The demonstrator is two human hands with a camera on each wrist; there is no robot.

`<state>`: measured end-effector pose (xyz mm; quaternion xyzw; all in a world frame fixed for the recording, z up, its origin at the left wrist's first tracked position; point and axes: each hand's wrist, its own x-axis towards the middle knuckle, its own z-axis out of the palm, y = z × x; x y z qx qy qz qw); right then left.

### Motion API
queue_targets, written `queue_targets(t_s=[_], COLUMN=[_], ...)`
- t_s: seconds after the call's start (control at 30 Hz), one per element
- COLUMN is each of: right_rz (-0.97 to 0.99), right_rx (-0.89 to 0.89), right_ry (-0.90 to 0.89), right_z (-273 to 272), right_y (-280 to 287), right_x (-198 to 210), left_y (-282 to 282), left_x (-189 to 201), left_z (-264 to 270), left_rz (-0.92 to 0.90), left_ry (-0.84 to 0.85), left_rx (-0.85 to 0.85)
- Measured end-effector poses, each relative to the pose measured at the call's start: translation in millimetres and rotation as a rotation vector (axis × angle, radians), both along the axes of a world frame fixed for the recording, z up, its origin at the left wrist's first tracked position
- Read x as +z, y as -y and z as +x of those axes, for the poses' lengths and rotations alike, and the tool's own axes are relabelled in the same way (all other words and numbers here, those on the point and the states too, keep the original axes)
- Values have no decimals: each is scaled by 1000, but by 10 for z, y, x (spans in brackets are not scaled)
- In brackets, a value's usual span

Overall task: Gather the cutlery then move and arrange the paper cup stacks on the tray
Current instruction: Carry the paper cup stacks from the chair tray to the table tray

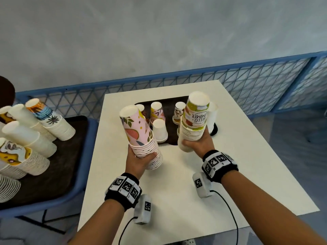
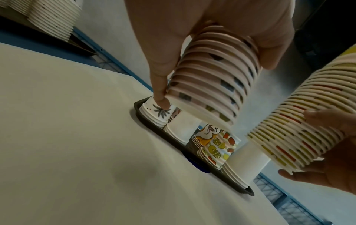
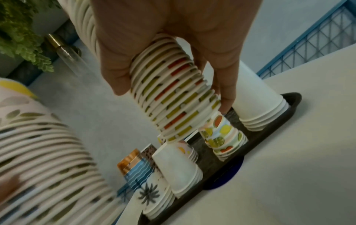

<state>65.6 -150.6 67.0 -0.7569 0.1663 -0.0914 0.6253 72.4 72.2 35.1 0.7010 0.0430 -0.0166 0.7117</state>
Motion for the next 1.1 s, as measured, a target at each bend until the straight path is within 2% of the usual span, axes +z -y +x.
queue_targets(t_s=[0.2,0.53,0.67,0.93,1.1], right_rz=[3,13,-37,-70,-79], right_rx=[-33,-41,-12,67,23], right_ry=[40,75,39,-162,-262], right_z=[336,876,1068,1228,1271], right_y=[327,339,345,313,352], right_x=[111,249,66,-401,-563], left_y=[173,373,484,726,864], left_x=[16,281,368,485,614], left_z=[53,475,724,1207,1554], left_rz=[7,9,42,1,11], left_ry=[-11,48,47,38,85], left_rx=[42,25,31,47,118])
